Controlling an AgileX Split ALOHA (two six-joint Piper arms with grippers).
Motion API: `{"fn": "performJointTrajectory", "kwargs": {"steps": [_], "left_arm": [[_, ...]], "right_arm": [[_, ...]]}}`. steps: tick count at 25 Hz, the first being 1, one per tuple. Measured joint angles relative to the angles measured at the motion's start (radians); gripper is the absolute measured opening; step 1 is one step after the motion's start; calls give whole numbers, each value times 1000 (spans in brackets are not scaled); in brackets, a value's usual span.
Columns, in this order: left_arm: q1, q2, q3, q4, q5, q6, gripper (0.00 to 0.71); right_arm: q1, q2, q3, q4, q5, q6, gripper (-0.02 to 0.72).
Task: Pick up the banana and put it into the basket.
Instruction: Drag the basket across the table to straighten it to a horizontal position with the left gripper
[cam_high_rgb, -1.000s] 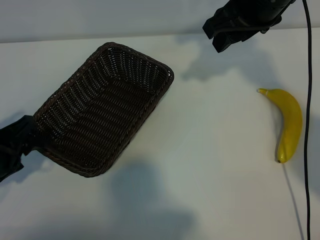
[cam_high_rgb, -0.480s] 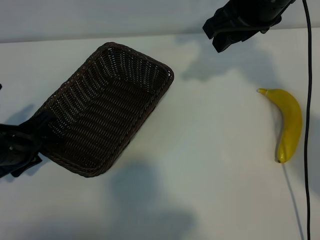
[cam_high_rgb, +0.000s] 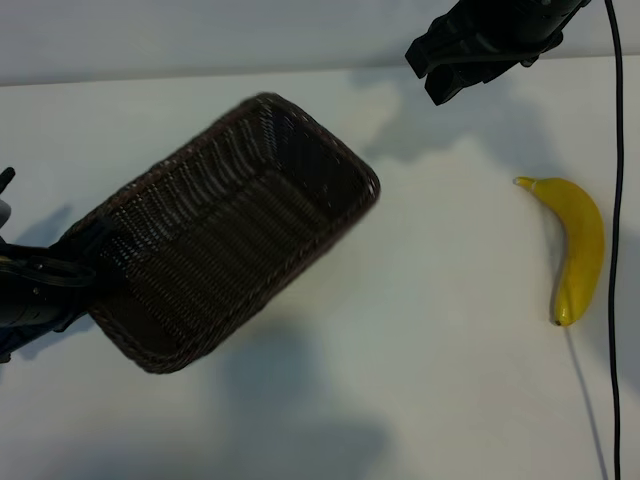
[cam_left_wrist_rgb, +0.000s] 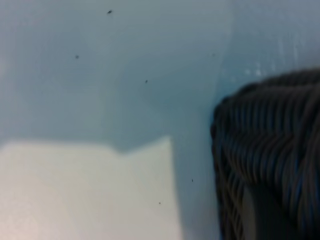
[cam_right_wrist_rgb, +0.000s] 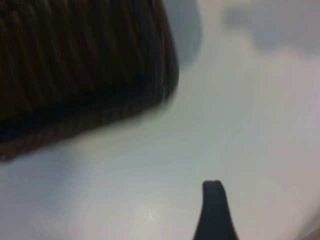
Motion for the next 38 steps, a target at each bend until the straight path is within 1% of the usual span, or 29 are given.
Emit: {"fn": "performJointTrajectory", "kwargs": {"steps": [3,5,8,13,16,19,24,29,34,38], "left_arm": [[0,0,-5,0,15,22,172],[0,0,-34,1,51,66,172],[0,1,-116,-11,142,179,172],[0,10,-269,-122,268,399,172],[0,56,-351,-142,340,481,172],[0,138,-415,-143,406,539,172],[0,246,-477,-141,448,591,172],[0,344,-504,-141,489,655,172],[0,368,-513,-141,491,709,172],[0,368,-533,-141,495,715,172]], "right_arm": [[0,0,0,0,0,0,513],[0,0,0,0,0,0,513],[0,0,0,0,0,0,513],[0,0,0,0,0,0,513],[0,0,0,1,0,0,513],[0,0,0,1,0,0,513],[0,0,0,1,0,0,513],[0,0,0,1,0,0,513],[0,0,0,1,0,0,513],[0,0,0,1,0,0,513]]}}
